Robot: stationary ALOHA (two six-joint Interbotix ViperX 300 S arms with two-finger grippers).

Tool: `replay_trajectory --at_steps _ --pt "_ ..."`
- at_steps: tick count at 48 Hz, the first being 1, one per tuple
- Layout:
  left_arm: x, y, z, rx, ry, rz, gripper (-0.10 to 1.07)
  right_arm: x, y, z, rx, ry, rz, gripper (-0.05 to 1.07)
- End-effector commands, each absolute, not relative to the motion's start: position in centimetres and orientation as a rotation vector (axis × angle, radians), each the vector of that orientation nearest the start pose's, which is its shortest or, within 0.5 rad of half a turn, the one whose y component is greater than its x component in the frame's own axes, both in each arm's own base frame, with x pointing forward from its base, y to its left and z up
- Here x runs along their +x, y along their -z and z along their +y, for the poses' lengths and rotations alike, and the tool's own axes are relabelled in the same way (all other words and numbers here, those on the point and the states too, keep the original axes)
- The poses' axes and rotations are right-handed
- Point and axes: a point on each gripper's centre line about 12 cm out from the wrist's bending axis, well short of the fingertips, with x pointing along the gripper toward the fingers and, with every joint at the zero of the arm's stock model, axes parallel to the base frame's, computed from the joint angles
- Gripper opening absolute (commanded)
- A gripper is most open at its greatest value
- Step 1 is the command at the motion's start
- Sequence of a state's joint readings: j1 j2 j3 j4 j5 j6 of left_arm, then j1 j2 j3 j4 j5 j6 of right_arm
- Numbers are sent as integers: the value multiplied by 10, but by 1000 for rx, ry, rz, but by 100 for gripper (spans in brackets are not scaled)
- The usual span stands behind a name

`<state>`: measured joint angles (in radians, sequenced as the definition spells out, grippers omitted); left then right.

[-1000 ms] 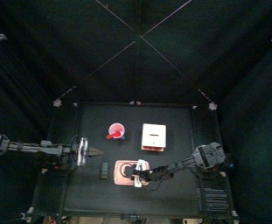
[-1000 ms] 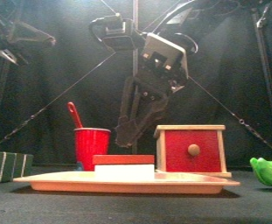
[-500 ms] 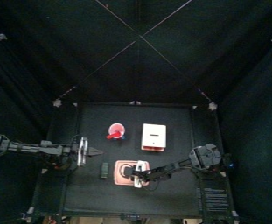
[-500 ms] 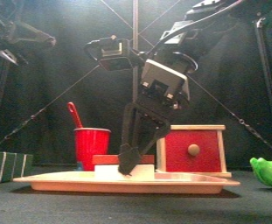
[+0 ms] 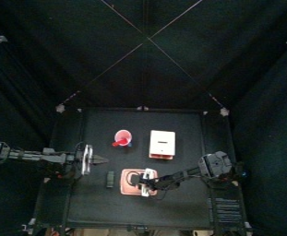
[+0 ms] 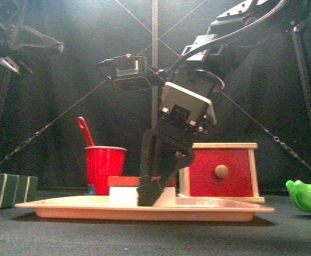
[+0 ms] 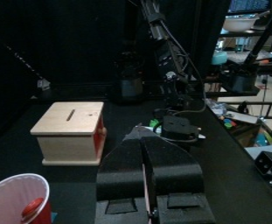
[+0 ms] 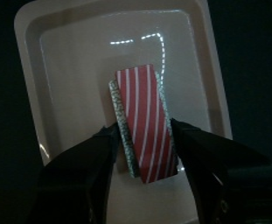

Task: Grab salmon sushi

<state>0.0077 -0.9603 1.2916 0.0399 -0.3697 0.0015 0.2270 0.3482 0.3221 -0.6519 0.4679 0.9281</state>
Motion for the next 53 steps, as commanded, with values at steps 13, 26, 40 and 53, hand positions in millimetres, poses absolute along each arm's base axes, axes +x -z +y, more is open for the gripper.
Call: replay_trajectory --at_steps 13,26,40,53 --pt "192 -260 0 42 3 -55 -3 449 -116 70 54 205 963 84" --pt "192 -260 0 42 3 -55 -3 449 -117 70 50 202 961 84" --pt "192 -260 0 42 3 -55 -3 449 -119 71 48 200 958 76" --pt "192 -260 0 44 2 -55 -3 453 -131 72 60 200 929 62"
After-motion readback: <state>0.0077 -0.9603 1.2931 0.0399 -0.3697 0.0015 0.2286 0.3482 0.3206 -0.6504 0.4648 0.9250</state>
